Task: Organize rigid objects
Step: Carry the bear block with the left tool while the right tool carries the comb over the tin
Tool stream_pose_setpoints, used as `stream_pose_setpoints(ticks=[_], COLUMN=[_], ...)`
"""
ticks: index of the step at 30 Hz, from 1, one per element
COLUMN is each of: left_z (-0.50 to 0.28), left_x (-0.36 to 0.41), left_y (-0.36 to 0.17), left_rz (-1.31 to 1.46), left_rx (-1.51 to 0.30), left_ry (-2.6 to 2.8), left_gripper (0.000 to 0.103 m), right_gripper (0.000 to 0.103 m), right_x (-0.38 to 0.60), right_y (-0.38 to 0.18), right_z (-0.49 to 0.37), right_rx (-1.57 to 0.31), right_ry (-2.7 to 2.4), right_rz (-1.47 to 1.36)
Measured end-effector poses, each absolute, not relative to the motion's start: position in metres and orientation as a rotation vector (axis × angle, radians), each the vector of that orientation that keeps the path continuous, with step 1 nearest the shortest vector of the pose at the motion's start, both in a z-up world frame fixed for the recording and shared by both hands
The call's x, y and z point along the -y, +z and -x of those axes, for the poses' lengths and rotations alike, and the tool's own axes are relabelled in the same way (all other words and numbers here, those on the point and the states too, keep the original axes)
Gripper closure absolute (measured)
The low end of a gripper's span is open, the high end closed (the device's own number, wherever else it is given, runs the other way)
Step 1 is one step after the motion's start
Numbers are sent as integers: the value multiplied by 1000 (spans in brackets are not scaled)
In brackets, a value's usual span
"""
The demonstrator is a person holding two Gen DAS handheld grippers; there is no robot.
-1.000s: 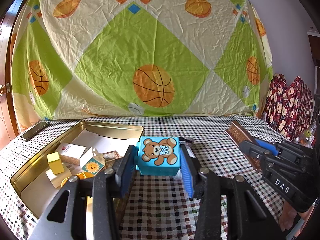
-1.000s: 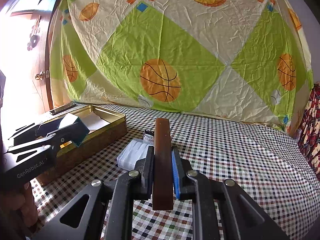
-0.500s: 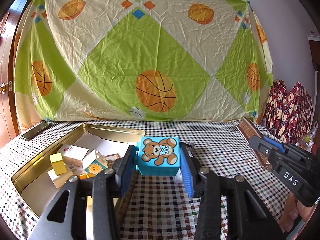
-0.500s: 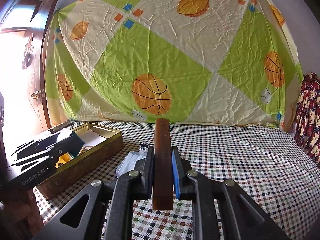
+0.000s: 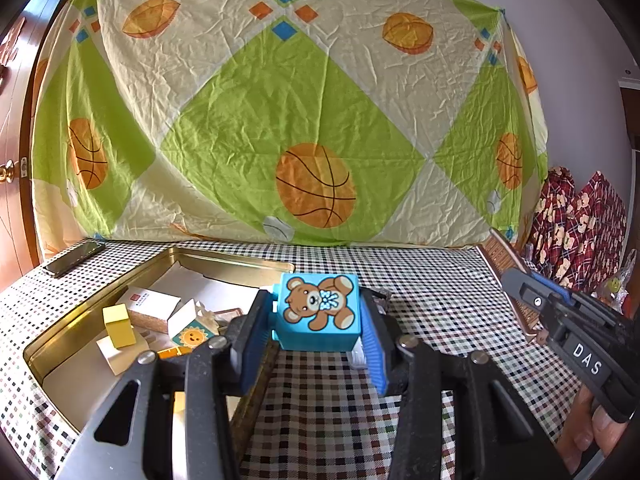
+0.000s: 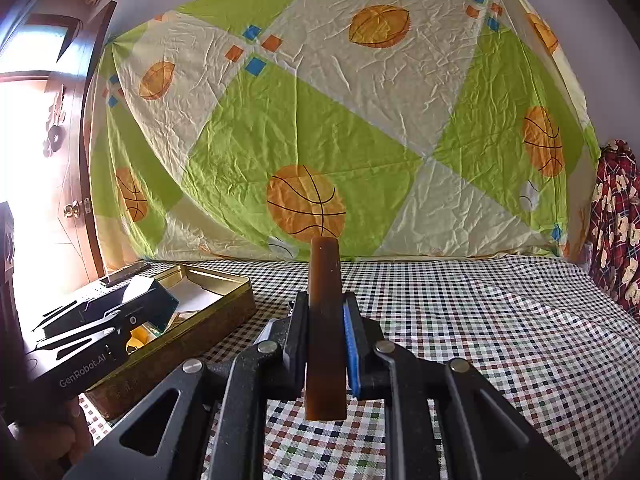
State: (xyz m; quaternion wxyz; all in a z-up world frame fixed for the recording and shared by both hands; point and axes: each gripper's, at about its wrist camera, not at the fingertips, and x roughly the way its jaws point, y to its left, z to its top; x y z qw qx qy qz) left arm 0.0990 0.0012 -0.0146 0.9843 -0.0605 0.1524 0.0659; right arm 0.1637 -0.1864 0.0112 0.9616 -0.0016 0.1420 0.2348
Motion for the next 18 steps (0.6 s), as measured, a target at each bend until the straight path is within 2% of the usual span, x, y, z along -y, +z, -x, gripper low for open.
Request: stream_pose_setpoints(ticks=[18], left_z=[-87], left_x=[-6], left_y=[-10], left_rz=[134], left_rx=[-250], left_ry=[178], left_gripper=[61], right_gripper=[86], right_x=[185], right_y=[13], right_z=[-162], right_rx=[-268], right_ry=[469], right_rz=[-45])
